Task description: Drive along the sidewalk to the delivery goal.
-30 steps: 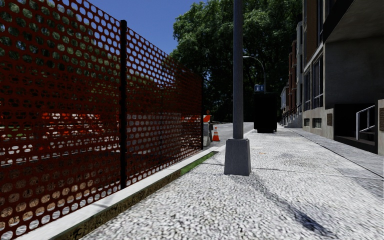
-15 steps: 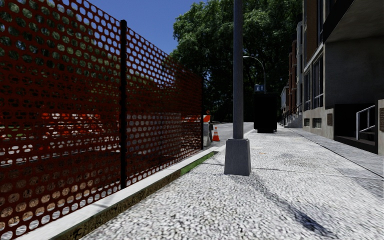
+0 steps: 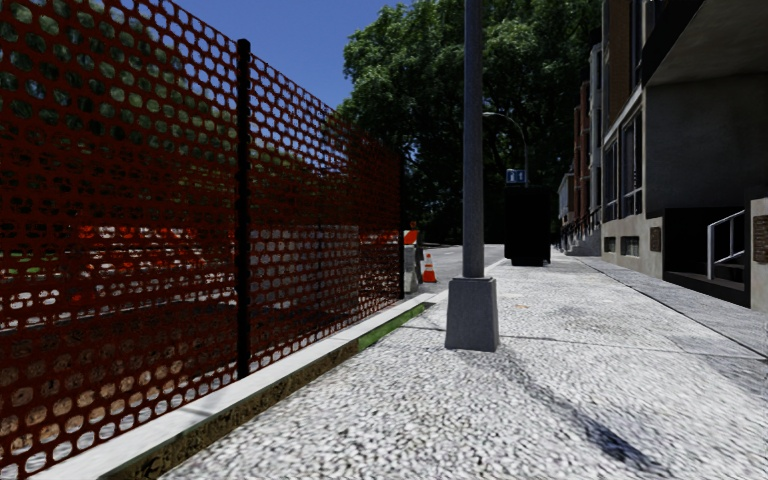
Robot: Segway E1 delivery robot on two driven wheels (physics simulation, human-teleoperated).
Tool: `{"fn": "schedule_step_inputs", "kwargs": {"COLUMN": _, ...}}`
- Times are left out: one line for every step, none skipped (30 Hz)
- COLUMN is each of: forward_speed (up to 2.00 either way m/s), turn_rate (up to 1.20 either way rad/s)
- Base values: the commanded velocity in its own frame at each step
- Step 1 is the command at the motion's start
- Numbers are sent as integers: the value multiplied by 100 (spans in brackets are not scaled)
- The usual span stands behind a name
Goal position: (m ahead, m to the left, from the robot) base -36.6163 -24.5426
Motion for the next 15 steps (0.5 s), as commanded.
{"fn": "schedule_step_inputs", "kwargs": {"forward_speed": 0, "turn_rate": -46}}
{"fn": "schedule_step_inputs", "kwargs": {"forward_speed": 0, "turn_rate": -46}}
{"fn": "schedule_step_inputs", "kwargs": {"forward_speed": 0, "turn_rate": -46}}
{"fn": "schedule_step_inputs", "kwargs": {"forward_speed": 0, "turn_rate": -47}}
{"fn": "schedule_step_inputs", "kwargs": {"forward_speed": 0, "turn_rate": -47}}
{"fn": "schedule_step_inputs", "kwargs": {"forward_speed": 0, "turn_rate": -47}}
{"fn": "schedule_step_inputs", "kwargs": {"forward_speed": 0, "turn_rate": -47}}
{"fn": "schedule_step_inputs", "kwargs": {"forward_speed": 0, "turn_rate": -47}}
{"fn": "schedule_step_inputs", "kwargs": {"forward_speed": 0, "turn_rate": -47}}
{"fn": "schedule_step_inputs", "kwargs": {"forward_speed": 0, "turn_rate": -47}}
{"fn": "schedule_step_inputs", "kwargs": {"forward_speed": 0, "turn_rate": -47}}
{"fn": "schedule_step_inputs", "kwargs": {"forward_speed": 0, "turn_rate": -47}}
{"fn": "schedule_step_inputs", "kwargs": {"forward_speed": 0, "turn_rate": -47}}
{"fn": "schedule_step_inputs", "kwargs": {"forward_speed": 0, "turn_rate": -47}}
{"fn": "schedule_step_inputs", "kwargs": {"forward_speed": 0, "turn_rate": -47}}
